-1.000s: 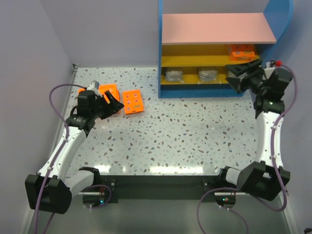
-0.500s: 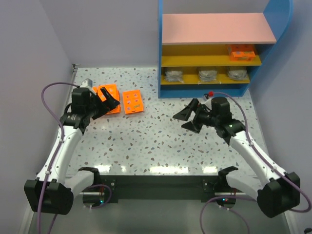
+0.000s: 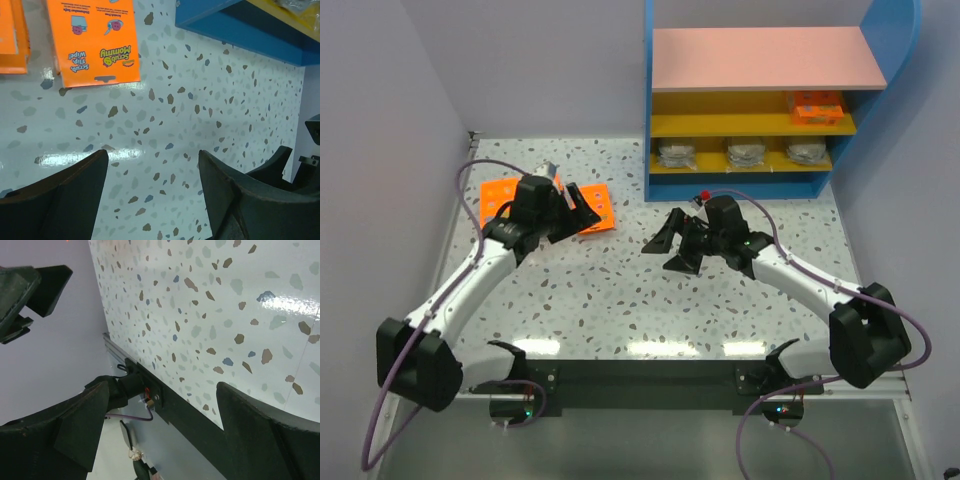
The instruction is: Place and organize the cleaning sponges onto the shelf
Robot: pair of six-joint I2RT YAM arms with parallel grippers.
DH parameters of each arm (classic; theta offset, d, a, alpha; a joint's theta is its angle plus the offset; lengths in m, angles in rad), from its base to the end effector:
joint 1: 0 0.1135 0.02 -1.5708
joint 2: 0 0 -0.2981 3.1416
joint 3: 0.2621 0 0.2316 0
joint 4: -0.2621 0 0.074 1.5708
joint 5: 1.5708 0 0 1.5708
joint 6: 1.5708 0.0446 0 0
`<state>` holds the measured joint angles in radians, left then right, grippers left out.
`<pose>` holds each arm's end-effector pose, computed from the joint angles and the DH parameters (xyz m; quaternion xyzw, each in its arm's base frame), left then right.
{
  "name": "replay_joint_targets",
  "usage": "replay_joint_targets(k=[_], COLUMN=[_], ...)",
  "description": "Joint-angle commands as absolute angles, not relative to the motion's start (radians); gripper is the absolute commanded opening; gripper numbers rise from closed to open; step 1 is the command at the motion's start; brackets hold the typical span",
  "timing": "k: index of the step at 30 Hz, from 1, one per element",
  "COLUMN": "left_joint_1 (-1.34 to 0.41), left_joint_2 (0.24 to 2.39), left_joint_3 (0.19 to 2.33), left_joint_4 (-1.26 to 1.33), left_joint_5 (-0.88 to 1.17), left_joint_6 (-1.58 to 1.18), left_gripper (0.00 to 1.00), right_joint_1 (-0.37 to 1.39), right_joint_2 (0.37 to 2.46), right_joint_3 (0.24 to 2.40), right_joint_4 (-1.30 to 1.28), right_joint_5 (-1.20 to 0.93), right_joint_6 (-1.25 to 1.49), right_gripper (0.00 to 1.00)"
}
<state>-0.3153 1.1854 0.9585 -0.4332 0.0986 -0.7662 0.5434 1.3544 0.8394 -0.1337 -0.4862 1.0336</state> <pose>0.2201 -0.0764 0.3253 -0.1794 0.8792 -0.2641 0.3538 0.2209 0.1578 0.2782 0.1070 0.8693 0.4582 0.1515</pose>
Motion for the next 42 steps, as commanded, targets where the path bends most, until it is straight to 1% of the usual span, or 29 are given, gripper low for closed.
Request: replay_joint_targets(k=[1,4,6,7,8,9,10,11,13,14,16,17,18,21,24,25,27,29,33,36,37,42], left_joint_1=[-0.37,-0.396,-0.41,-0.41,-0.411,-0.413,-0.414,-0.414,-0.413,-0.411,-0.407,-0.407,-0.403,-0.399,-0.39,-0.387,-0.388,-0.394,-0.442,-0.512,-0.559,-0.712], left_joint_2=[1.305,1.448,1.573,1.616,1.656,1.719,1.747,1.771,1.831,1.851,1.911,1.93,1.957,2.014,2.072,2.083,2.088,2.076,2.01,1.961,1.95,1.905], left_joint_3=[1.077,1.164,1.228,1.3,1.336,1.363,1.409,1.428,1.474,1.492,1.538,1.548,1.554,1.565,1.571,1.566,1.531,1.497,1.396,1.236,1.203,1.082], left_joint_4=[-0.37,-0.364,-0.377,-0.397,-0.419,-0.417,-0.423,-0.434,-0.437,-0.455,-0.491,-0.515,-0.52,-0.521,-0.545,-0.555,-0.543,-0.499,-0.443,-0.388,-0.365,-0.293], left_joint_5=[-0.046,-0.115,-0.149,-0.187,-0.207,-0.23,-0.294,-0.325,-0.404,-0.423,-0.492,-0.508,-0.518,-0.549,-0.525,-0.511,-0.493,-0.43,-0.327,-0.235,-0.18,-0.055], left_joint_6=[-0.822,-0.798,-0.773,-0.761,-0.747,-0.729,-0.721,-0.721,-0.704,-0.701,-0.707,-0.71,-0.71,-0.7,-0.698,-0.713,-0.719,-0.724,-0.767,-0.84,-0.882,-1.041], left_gripper=[0.77,0.73,0.68,0.65,0.6,0.58,0.55,0.5,0.44,0.37,0.3,0.24,0.21,0.18,0.15,0.12,0.1,0.08,0.07,0.04,0.02,0.0], right_joint_1=[0.551,0.549,0.549,0.549,0.549,0.551,0.549,0.551,0.549,0.551,0.551,0.551,0.551,0.549,0.549,0.549,0.549,0.549,0.549,0.548,0.546,0.535], right_joint_2=[1.313,1.263,1.229,1.214,1.181,1.164,1.148,1.126,1.106,1.083,1.057,1.043,1.022,1.011,1.044,1.054,1.075,1.101,1.138,1.163,1.166,1.172], right_joint_3=[0.859,0.842,0.813,0.804,0.792,0.761,0.747,0.729,0.719,0.707,0.696,0.687,0.683,0.661,0.664,0.669,0.687,0.709,0.729,0.732,0.73,0.729], right_joint_4=[-0.139,-0.181,-0.21,-0.216,-0.21,-0.206,-0.21,-0.224,-0.239,-0.244,-0.255,-0.273,-0.279,-0.273,-0.261,-0.259,-0.255,-0.262,-0.265,-0.262,-0.261,-0.271], right_joint_5=[-0.456,-0.431,-0.391,-0.385,-0.382,-0.367,-0.351,-0.336,-0.319,-0.319,-0.296,-0.284,-0.273,-0.264,-0.279,-0.29,-0.301,-0.311,-0.316,-0.327,-0.327,-0.33], right_joint_6=[1.011,1.002,1.009,1.018,1.025,1.031,1.034,1.035,1.046,1.052,1.061,1.06,1.061,1.074,1.069,1.065,1.054,1.04,1.022,1.015,1.014,1.003], right_gripper=[0.91,0.91,0.91,0.91,0.9,0.9,0.9,0.9,0.89,0.89,0.89,0.89,0.89,0.89,0.89,0.89,0.89,0.89,0.89,0.89,0.89,0.89])
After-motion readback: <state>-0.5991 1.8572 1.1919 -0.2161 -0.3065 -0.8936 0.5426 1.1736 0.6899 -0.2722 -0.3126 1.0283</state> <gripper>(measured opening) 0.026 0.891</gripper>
